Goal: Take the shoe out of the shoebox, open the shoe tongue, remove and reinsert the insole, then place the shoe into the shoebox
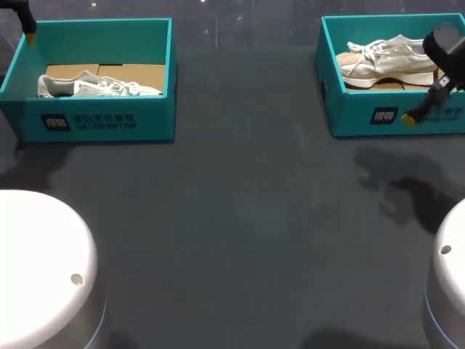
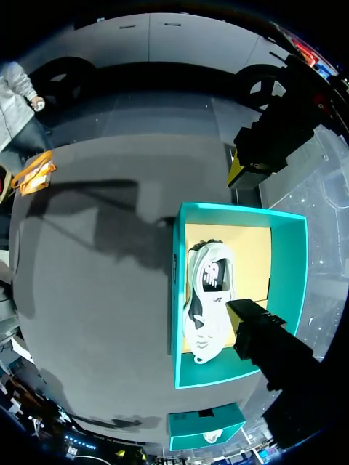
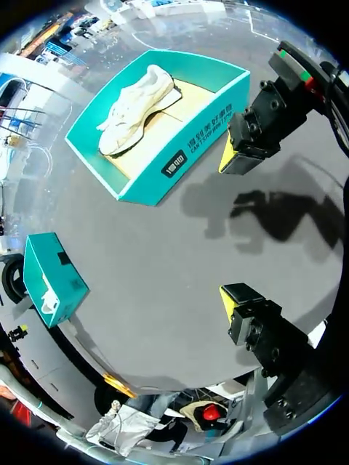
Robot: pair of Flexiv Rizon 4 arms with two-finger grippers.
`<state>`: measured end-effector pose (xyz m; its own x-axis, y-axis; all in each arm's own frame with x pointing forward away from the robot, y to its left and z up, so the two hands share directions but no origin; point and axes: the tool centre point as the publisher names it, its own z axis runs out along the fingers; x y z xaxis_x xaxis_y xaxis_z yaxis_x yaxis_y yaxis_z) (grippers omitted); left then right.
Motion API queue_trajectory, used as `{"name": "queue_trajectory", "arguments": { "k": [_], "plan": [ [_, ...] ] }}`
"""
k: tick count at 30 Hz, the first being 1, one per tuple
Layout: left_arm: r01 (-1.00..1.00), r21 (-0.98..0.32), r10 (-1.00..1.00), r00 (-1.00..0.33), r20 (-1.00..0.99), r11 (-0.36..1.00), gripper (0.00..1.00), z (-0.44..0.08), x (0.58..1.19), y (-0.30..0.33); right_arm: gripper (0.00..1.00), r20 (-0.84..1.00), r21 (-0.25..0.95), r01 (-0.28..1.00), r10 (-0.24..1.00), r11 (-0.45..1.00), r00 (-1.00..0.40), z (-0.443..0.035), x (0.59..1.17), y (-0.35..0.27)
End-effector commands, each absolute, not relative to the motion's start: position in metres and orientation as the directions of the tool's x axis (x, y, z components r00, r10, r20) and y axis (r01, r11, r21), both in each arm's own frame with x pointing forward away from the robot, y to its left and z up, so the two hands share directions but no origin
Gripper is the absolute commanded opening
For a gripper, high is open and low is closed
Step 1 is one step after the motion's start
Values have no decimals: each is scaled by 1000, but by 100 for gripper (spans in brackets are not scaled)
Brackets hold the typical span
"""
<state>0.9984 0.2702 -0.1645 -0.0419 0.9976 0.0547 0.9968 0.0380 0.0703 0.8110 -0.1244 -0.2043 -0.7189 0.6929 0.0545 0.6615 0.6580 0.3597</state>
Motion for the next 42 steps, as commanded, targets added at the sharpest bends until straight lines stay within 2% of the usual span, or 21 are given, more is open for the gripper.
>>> {"name": "queue_trajectory", "arguments": {
  "k": [1, 12, 14, 16, 19, 20, 21, 23, 29, 30, 42],
  "plan": [
    [997, 70, 998, -41, 57, 37, 100, -164, 999, 271, 100, 58, 272, 677, 691, 684, -721, -198, 815, -122],
    [997, 70, 998, -41, 57, 37, 100, -164, 999, 271, 100, 58, 272, 677, 691, 684, -721, -198, 815, -122],
    [997, 70, 998, -41, 57, 37, 100, -164, 999, 271, 100, 78, 221, 754, 759, 619, -646, -202, 829, -132],
    [997, 70, 998, -41, 57, 37, 100, -164, 999, 271, 100, 68, 237, 779, 790, 581, -610, -199, 842, -139],
    [997, 70, 998, -41, 57, 37, 100, -164, 999, 271, 100, 54, 200, 819, 829, 537, -557, -194, 864, -153],
    [997, 70, 998, -41, 57, 37, 100, -164, 999, 271, 100, 58, 204, 823, 833, 530, -550, -192, 870, -160],
    [997, 70, 998, -41, 57, 37, 100, -164, 999, 271, 100, 36, 156, 846, 853, 510, -521, -190, 877, -165],
    [997, 70, 998, -41, 57, 37, 100, -164, 999, 271, 100, 50, 176, 857, 866, 483, -498, -187, 889, -177],
    [997, 70, 998, -41, 57, 37, 100, -164, 999, 271, 100, 33, 142, 899, 906, 415, -423, -186, 915, -206],
    [997, 70, 998, -41, 57, 37, 100, -164, 999, 271, 100, 56, 168, 901, 908, 401, -414, -186, 918, -211],
    [997, 70, 998, -41, 57, 37, 100, -164, 999, 271, 100, 60, 159, 907, 913, 390, -403, -186, 922, -216]
  ]
}}
